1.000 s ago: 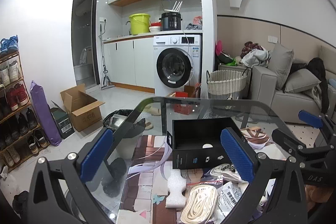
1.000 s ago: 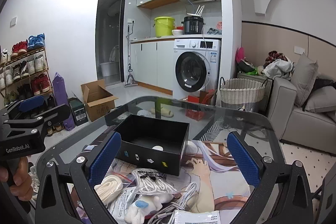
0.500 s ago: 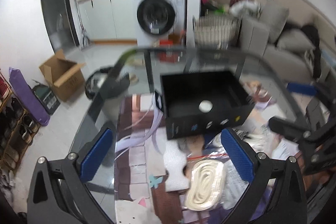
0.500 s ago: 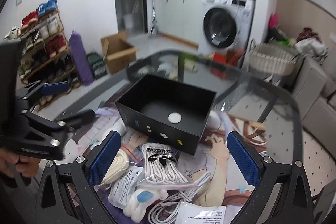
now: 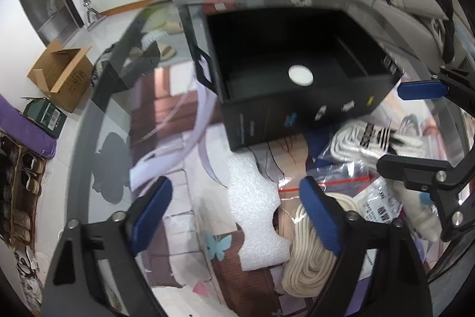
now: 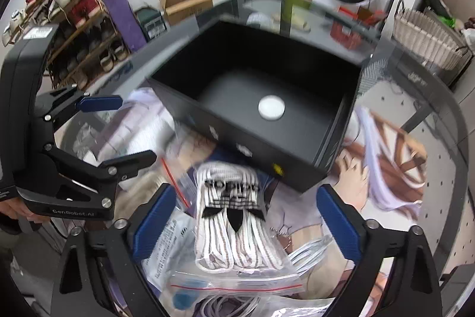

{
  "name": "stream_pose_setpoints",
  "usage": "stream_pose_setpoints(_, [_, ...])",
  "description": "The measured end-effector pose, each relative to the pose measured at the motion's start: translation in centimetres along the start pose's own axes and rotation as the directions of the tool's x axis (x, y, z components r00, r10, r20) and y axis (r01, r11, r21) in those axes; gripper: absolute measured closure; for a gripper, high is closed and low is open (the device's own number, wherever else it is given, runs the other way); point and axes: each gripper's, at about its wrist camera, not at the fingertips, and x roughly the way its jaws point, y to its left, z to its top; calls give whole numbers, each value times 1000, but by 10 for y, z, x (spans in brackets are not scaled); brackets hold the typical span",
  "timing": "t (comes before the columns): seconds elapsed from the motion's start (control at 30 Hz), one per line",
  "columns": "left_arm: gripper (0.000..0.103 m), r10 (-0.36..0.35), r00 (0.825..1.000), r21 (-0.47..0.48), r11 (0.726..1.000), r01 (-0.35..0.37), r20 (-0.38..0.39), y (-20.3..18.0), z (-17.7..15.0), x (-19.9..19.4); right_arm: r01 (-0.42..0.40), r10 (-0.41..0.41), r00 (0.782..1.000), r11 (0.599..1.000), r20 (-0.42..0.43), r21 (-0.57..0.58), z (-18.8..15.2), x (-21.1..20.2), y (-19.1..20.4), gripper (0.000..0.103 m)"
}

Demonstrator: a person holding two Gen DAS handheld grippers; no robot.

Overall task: Organize soft objects
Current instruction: 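Grasp the white foam piece with the left gripper while the right grasps the bagged Adidas laces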

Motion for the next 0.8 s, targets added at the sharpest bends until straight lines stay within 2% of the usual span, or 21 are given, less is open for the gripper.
stream_pose_setpoints(0.17, [22,2,999,16,1000,-1,-32,-4,-1,12,-32,32,997,999,-64,-8,-10,24,6,26])
stream_pose_setpoints(0.23, [26,-2,999,17,1000,3,-36,-4,-4,12,-57,57,995,998,-84,0,-13,32,6,39])
stream_pose_setpoints(0.3, [28,-11,999,16,1000,11,-37,-4,-6,11,-79,78,992,997,-94,-3,-16,36,9,47])
stream_pose_setpoints(0.33, [37,-10,999,16,1000,10,-35,-3,-7,10,-78,77,992,997,-95,-13,-17,38,13,50])
stream_pose_setpoints(0.37, [46,-7,999,17,1000,8,-36,0,-8,10,-76,73,993,997,-90,-22,-18,38,15,52])
stream_pose_setpoints(0.4, [60,-11,999,18,1000,12,-46,1,-9,12,-76,74,994,997,-86,-27,-18,36,16,54])
stream_pose_setpoints(0.43, [63,-26,999,13,1000,27,-47,3,-9,14,-81,78,993,996,-85,-29,-19,35,17,56])
stream_pose_setpoints(0.6, [66,-52,998,6,999,53,-47,5,-13,11,-94,91,994,995,-59,-40,-24,23,18,60])
stream_pose_setpoints(0.8, [66,-67,997,5,998,67,-30,7,-13,4,-101,99,994,993,-41,-54,-34,7,18,61])
